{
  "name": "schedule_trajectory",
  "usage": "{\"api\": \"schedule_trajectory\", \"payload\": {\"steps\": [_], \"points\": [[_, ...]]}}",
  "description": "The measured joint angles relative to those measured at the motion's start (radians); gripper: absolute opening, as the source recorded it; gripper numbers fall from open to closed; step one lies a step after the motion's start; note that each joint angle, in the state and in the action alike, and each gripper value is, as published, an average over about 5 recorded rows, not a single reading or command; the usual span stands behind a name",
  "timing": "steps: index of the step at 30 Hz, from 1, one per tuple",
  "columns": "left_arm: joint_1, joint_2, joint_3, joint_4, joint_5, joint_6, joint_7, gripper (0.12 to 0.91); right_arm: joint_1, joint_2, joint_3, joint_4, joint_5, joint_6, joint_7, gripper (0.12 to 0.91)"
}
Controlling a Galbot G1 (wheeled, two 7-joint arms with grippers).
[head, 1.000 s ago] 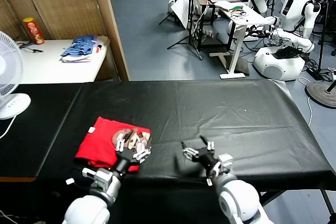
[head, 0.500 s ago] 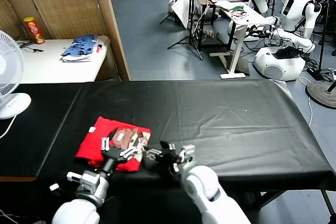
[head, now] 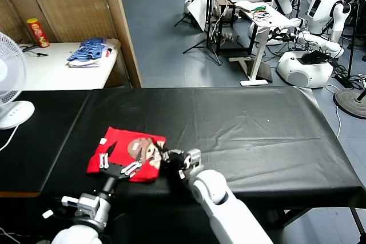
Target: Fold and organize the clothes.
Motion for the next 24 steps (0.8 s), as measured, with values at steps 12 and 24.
{"api": "schedule_trajectory", "payload": {"steps": [12, 24], "points": [[0.021, -0.007, 0.003, 0.057, -0.011, -0.098, -0.023, 0.798, -0.072, -0.213, 0.073, 0.107, -0.295, 0.226, -0.075, 0.566], [0.096, 0.031, -0.002, 0.034, -0.127, -0.073, -0.099, 0.798, -0.503, -0.280, 0.259, 0.403, -0.285, 0.416, 0.133, 0.798]]}}
